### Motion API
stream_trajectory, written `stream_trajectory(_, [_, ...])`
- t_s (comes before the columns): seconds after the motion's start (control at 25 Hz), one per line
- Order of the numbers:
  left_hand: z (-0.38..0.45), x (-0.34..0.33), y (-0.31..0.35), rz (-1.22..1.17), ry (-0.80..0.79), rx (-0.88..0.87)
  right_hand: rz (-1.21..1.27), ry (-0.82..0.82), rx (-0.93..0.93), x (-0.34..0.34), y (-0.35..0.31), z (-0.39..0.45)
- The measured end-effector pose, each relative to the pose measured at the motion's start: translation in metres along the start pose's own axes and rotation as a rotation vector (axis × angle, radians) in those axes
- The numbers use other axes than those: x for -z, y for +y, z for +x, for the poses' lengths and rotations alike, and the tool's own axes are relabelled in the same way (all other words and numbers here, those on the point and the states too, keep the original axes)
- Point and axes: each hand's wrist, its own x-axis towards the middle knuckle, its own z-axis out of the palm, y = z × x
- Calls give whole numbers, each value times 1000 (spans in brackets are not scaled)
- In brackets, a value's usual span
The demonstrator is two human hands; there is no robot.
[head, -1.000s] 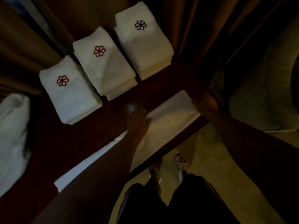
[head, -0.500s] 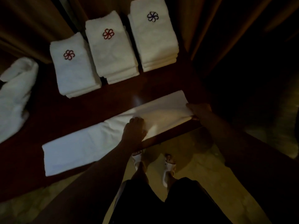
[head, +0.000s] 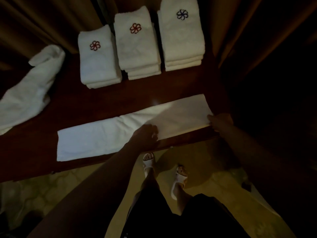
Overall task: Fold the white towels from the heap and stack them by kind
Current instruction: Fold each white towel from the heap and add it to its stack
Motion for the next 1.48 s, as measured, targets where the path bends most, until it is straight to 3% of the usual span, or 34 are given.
stream_trajectory(0.04, [-3, -2, -2, -24, -91, 19, -179, 27, -6, 1, 2, -1])
stream_trajectory(0.12, [-7, -6, -4, -72, -111, 45, -415, 120, 68, -1, 2, -12])
stream_trajectory(0.24, [-15, -4, -3, -68, -32, 70, -491, 235, 435, -21, -4, -35])
stream_trajectory(0.32, [-19, -3, -9, -65, -4, 134, -523, 172, 592, -43, -13, -52])
stream_trajectory(0.48, [-34, 6, -35, -112, 55, 238, -602, -37, 735, -87, -33, -83])
stream_trajectory(0.68, [-49, 32, -92, -107, 205, 384, -643, -199, 847, -146, -57, -104])
stream_trajectory(0.84, [-47, 57, -144, 11, 226, 500, -680, -126, 901, -194, -90, -108])
stream_trajectory(1.2, [-23, 70, -209, 133, 89, 344, -1134, -286, 931, -249, -132, -75])
stream_trajectory(1.36, [-28, 72, -227, 159, 52, 253, -1282, -227, 989, -244, -134, -75])
stream_trajectory(1.48, [-30, 73, -230, 142, 116, 288, -1207, -147, 954, -244, -129, -77])
